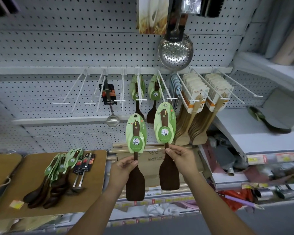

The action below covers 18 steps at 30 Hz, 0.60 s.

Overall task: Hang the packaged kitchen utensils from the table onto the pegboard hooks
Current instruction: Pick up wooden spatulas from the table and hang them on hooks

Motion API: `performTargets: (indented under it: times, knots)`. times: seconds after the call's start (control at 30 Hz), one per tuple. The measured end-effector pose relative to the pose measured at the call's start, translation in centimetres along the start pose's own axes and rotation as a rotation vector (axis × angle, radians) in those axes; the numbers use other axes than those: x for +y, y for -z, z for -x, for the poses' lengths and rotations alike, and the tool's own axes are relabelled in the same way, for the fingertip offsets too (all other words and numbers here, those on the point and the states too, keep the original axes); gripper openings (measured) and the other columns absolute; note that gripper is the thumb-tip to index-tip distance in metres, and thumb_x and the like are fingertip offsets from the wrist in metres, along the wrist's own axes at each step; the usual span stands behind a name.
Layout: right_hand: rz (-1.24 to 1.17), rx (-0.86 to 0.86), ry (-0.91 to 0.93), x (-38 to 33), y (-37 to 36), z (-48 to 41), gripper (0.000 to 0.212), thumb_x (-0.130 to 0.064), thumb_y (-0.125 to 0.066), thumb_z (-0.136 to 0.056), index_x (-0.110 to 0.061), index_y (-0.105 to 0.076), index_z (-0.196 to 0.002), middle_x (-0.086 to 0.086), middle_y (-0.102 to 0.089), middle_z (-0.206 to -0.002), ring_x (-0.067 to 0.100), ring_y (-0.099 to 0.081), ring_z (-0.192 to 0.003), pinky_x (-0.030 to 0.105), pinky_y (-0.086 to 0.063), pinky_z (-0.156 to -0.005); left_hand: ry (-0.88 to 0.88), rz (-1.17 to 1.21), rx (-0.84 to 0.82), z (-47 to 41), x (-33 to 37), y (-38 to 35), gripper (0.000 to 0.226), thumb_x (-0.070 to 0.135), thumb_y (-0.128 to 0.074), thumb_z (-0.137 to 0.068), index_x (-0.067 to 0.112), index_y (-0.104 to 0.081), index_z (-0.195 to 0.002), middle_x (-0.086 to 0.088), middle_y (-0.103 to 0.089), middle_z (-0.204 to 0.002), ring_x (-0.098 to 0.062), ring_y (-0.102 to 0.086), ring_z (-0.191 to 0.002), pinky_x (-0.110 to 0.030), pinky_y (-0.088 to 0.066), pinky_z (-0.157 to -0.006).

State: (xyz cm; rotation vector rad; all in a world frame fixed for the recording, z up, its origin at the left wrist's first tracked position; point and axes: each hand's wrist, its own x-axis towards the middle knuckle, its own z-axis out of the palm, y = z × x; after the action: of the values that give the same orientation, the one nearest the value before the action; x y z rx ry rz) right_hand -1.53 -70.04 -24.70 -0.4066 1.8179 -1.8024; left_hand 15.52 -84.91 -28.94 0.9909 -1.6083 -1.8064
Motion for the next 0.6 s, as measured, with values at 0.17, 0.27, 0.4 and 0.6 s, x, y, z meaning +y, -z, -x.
performTargets:
  times: [0.17,0.27,0.4,0.6]
  knots:
    - [0.024,0.03,0.008,-0.2,-0.7,-1.1,0.02,-0.002,-0.072,-0.088,-0.021,-0.076,-0.095,0.01,-0.078,-0.095,0.032,-0.073,-0.099,0.046,-0.055,-0.098,-0.007,0.009,0.012,0.2,-0.1,0.5,0.028,0.003,-0.076,-0.08,0.024,-0.073,-0.098,0.006,-0.077,-0.087,-0.004,-0.071,-0.083,-0.019,-0.055,-0.081]
    - [0.048,0.044,0.027,-0.5,-1.3,-2.5,0.017,-0.004,-0.072,-0.089,-0.02,-0.077,-0.093,0.01,-0.078,-0.092,0.029,-0.074,-0.095,0.042,-0.057,-0.095,0.004,0.003,0.007,0.1,-0.5,0.9,0.028,0.005,-0.077,-0.08,0.016,-0.074,-0.105,0.0,-0.078,-0.094,-0.01,-0.071,-0.089,-0.021,-0.055,-0.084]
    - [0.074,0.06,0.041,-2.3,-2.4,-5.1,0.018,-0.003,-0.069,-0.091,-0.019,-0.075,-0.087,0.006,-0.077,-0.084,0.025,-0.071,-0.084,0.036,-0.058,-0.087,0.015,-0.007,0.002,-0.2,-1.2,1.4,0.031,0.006,-0.077,-0.079,0.011,-0.074,-0.11,-0.002,-0.077,-0.098,-0.012,-0.071,-0.092,-0.019,-0.056,-0.082]
    - [0.122,0.117,-0.038,-3.2,-4.1,-11.8,0.016,-0.014,-0.076,-0.087,-0.009,-0.075,-0.102,0.017,-0.077,-0.094,0.034,-0.074,-0.086,0.05,-0.059,-0.087,0.035,0.022,-0.016,-0.9,-1.7,2.0,0.027,0.002,-0.075,-0.081,0.018,-0.075,-0.103,0.003,-0.078,-0.092,-0.005,-0.071,-0.087,-0.013,-0.053,-0.074]
